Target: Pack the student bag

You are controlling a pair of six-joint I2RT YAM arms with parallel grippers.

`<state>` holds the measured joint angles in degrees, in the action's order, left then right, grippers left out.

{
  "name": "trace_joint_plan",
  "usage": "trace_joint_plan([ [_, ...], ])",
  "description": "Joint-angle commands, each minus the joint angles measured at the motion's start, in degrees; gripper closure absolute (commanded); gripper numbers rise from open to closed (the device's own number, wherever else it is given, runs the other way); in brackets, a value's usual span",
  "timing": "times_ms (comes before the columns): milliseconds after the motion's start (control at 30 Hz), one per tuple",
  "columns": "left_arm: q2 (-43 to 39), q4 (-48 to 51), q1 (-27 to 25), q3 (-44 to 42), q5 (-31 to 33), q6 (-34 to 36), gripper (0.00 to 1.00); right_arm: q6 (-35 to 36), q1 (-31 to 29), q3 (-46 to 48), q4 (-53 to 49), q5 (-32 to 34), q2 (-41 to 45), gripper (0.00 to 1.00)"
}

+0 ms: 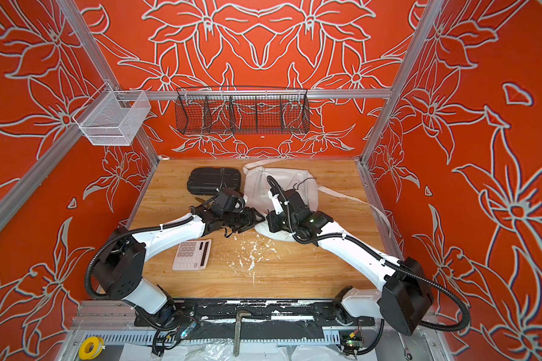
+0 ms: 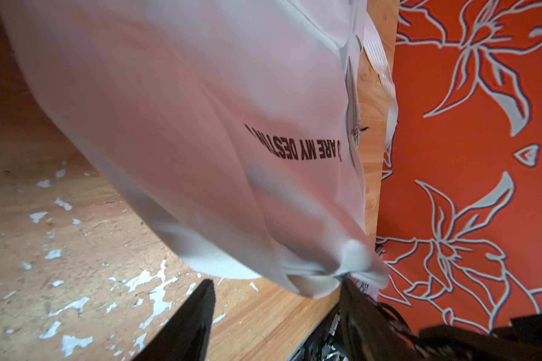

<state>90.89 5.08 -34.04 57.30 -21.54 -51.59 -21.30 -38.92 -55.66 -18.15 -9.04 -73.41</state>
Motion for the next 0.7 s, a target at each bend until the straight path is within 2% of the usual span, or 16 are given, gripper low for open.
trace_joint_plan([
  [0, -1.7, -2.7, -0.5, -2.0, 4.8, -3.3, 0.36, -2.3, -0.6, 0.4, 3.8, 0.7, 2.5, 1.0],
  [100, 0.1, -6.7, -0.4, -3.2, 4.7, -5.5, 0.41, -2.9, -0.9, 0.7, 5.0, -0.2, 2.4, 1.0],
  [167, 2.0, -7.6, -0.4, -2.4, 3.8, -5.9, 0.48, -3.0, -1.3, 0.8, 5.6, -0.7, 2.0, 1.0],
  [333, 2.8, -7.2, -0.2, -1.9, 3.6, -5.5, 0.94, -3.6, -2.0, 2.0, 4.2, 0.1, 2.5, 1.0],
  [367, 2.6, -6.3, 0.0, -1.8, 3.8, -5.1, 1.0, -4.0, -2.0, 2.9, 4.4, 0.5, 3.0, 1.0],
  [667, -2.8, -3.1, 4.6, -4.5, -1.6, -2.0, 1.0, -6.7, -1.4, 10.1, 1.4, 10.7, 9.1, 1.0],
])
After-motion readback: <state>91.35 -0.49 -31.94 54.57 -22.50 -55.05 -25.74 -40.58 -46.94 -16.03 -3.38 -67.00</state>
